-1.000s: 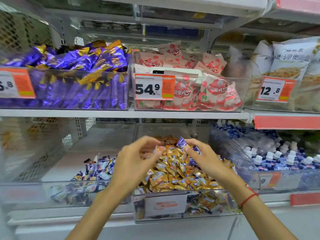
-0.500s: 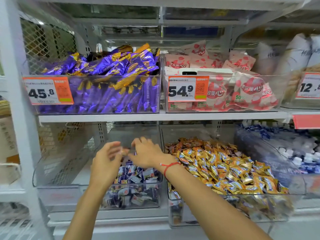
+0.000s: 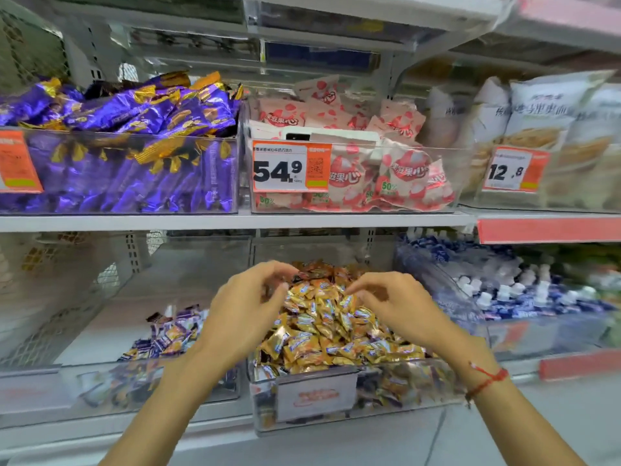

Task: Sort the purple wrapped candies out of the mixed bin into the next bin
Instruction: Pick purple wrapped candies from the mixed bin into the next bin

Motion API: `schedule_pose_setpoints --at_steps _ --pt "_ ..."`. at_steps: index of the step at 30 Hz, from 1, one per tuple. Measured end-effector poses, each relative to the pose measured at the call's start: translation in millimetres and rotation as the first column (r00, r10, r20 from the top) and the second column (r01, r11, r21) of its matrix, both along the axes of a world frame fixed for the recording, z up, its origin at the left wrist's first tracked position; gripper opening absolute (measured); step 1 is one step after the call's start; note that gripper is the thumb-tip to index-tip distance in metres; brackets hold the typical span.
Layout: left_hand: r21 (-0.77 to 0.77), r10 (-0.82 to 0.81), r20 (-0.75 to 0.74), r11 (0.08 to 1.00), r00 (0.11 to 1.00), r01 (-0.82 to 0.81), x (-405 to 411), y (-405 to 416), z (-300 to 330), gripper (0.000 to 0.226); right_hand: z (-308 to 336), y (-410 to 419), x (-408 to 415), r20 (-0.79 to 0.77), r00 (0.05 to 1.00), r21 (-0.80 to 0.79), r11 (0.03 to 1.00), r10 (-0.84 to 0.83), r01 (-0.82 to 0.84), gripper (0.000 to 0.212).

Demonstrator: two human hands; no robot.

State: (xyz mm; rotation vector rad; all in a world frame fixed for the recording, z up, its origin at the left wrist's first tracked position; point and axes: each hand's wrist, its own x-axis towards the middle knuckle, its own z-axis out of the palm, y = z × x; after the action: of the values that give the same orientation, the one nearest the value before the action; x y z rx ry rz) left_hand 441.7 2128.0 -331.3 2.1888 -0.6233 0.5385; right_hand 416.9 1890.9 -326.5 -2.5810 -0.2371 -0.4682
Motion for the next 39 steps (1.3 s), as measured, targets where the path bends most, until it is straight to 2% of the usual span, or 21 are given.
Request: schedule_pose_setpoints --at_steps 2,3,4,6,7,8,11,14,17,19,23,26,27,28,30,33,35,37,39 --pt "0.249 -0.206 -0.076 0.943 0.975 0.219 10 -28 -5 0.027 -10 -35 -1 0.056 0.990 0.023 0.992 -0.128 0.127 0.020" --pt "0.397 -0.288 -0.160 0.857 0.944 0.329 16 -41 -11 0.033 -17 -49 -1 0.090 0.978 0.020 0.982 -0.188 0.187 0.019" --pt "0.548 -0.324 -0.244 0.732 0.914 0.405 24 -54 -17 0.041 -23 -61 -1 0.117 0.965 0.005 0.972 -0.236 0.237 0.019" --pt "0.765 -0.283 -0.332 0.477 0.900 0.432 39 -73 -32 0.053 -34 -77 0 0.117 0.955 -0.046 0.960 -0.271 0.278 0.025" --pt "0.813 -0.245 -0.344 0.404 0.906 0.418 47 -80 -38 0.056 -40 -83 -1 0.077 0.962 -0.060 0.962 -0.260 0.265 0.028" --pt "0.831 -0.215 -0.350 0.377 0.912 0.408 54 -85 -40 0.059 -44 -85 -1 0.026 0.970 -0.071 0.967 -0.242 0.243 0.031" --pt "0.822 -0.192 -0.305 0.442 0.933 0.359 73 -100 -40 0.058 -53 -88 -1 -0.101 0.965 -0.127 0.965 -0.241 0.228 0.032" --pt "0.819 -0.147 -0.062 0.558 0.987 0.134 84 -115 -41 0.046 -53 -81 1 -0.151 0.964 -0.107 0.973 -0.217 0.202 0.029" --pt "0.811 -0.043 0.063 0.584 0.997 -0.026 86 -122 -40 0.047 -45 -69 5 -0.141 0.969 -0.120 0.975 -0.203 0.187 0.021" --pt "0.796 -0.031 0.044 0.605 0.999 -0.016 79 -117 -33 0.051 -42 -62 11 -0.197 0.955 -0.155 0.969 -0.223 0.195 0.015" --pt "0.773 -0.027 -0.035 0.633 0.999 0.044 58 -83 -23 0.052 -43 -51 26 -0.398 0.874 -0.246 0.951 -0.277 0.189 0.026" --pt "0.772 -0.032 -0.085 0.630 0.996 0.087 39 -55 -26 0.053 -40 -45 30 -0.437 0.873 -0.164 0.974 -0.216 0.159 0.018" --pt "0.760 -0.031 -0.063 0.647 0.998 0.069 32 -48 -27 0.053 -39 -44 30 -0.429 0.882 -0.116 0.980 -0.194 0.159 0.010" --pt "0.733 -0.031 -0.033 0.679 0.999 0.045 26 -43 -27 0.052 -38 -44 28 -0.412 0.892 -0.067 0.983 -0.185 0.172 0.011" --pt "0.629 -0.038 0.014 0.777 0.999 0.020 13 -38 -25 0.047 -34 -47 23 -0.389 0.905 0.068 0.975 -0.169 0.211 0.023" --pt "0.421 -0.061 0.041 0.906 0.997 0.039 -2 -37 -24 0.037 -25 -53 16 -0.252 0.947 0.248 0.933 -0.199 0.262 0.021" --pt "0.250 -0.081 -0.031 0.965 0.996 0.086 -8 -42 -21 0.032 -15 -47 7 -0.145 0.973 0.443 0.867 -0.180 0.227 0.020" --pt "0.047 -0.158 -0.170 0.985 0.973 0.168 -10 -51 -18 0.040 -4 -30 -3 -0.120 0.991 0.632 0.766 -0.055 0.119 0.020" --pt "-0.162 -0.275 -0.297 0.958 0.914 0.235 -9 -58 -18 0.052 1 -10 -9 -0.128 0.988 0.692 0.721 0.082 0.030 0.018"
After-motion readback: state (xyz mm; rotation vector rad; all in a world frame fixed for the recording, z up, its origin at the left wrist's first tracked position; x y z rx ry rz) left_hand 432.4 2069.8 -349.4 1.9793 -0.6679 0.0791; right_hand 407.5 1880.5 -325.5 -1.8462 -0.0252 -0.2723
